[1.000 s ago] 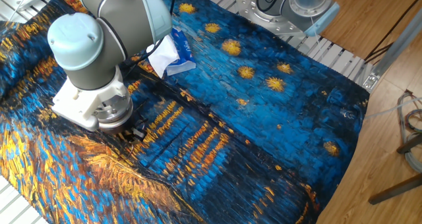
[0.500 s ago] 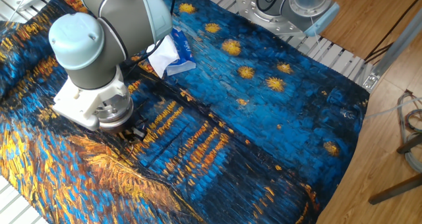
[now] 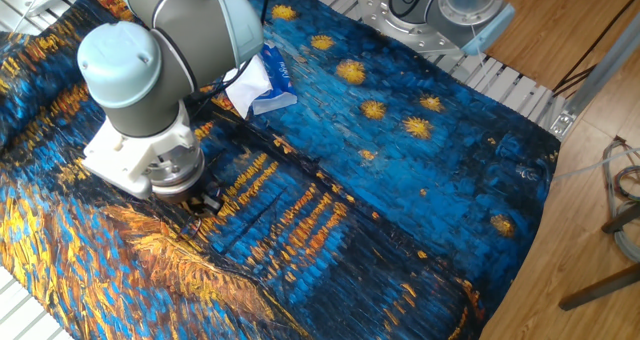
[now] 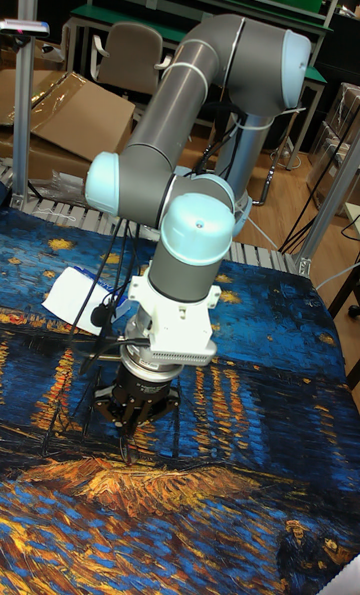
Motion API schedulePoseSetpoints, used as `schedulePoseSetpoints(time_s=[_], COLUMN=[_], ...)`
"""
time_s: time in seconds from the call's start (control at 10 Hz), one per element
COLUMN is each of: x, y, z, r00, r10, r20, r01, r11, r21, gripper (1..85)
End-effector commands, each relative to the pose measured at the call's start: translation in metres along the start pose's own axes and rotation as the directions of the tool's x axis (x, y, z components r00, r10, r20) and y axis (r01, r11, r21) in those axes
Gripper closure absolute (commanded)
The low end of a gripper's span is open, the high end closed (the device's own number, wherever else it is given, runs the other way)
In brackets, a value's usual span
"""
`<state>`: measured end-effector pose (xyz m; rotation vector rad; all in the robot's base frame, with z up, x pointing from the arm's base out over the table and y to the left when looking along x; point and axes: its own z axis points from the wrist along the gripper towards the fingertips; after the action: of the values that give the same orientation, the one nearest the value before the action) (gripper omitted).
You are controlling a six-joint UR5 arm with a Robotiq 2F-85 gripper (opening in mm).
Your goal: Unfold the leg of the glasses (with one hand)
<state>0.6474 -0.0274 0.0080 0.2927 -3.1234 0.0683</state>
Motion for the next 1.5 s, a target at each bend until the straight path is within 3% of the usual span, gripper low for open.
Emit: schedulePoseSetpoints(time_s=[0.0, 0.6, 1.4], x=[-0.001, 0.0, 0.012], y=[0.002, 0.001, -0.007], z=[-0.002, -0.019, -0.061], r00=[1.0, 0.997, 0.99], r10=[0.028, 0.062, 0.049], r20=[0.0, -0.045, -0.13], r01=[-0.028, -0.061, -0.044], r11=[1.0, 0.998, 0.998], r21=[-0.006, 0.025, 0.044], gripper=[71.7, 84.7, 84.7])
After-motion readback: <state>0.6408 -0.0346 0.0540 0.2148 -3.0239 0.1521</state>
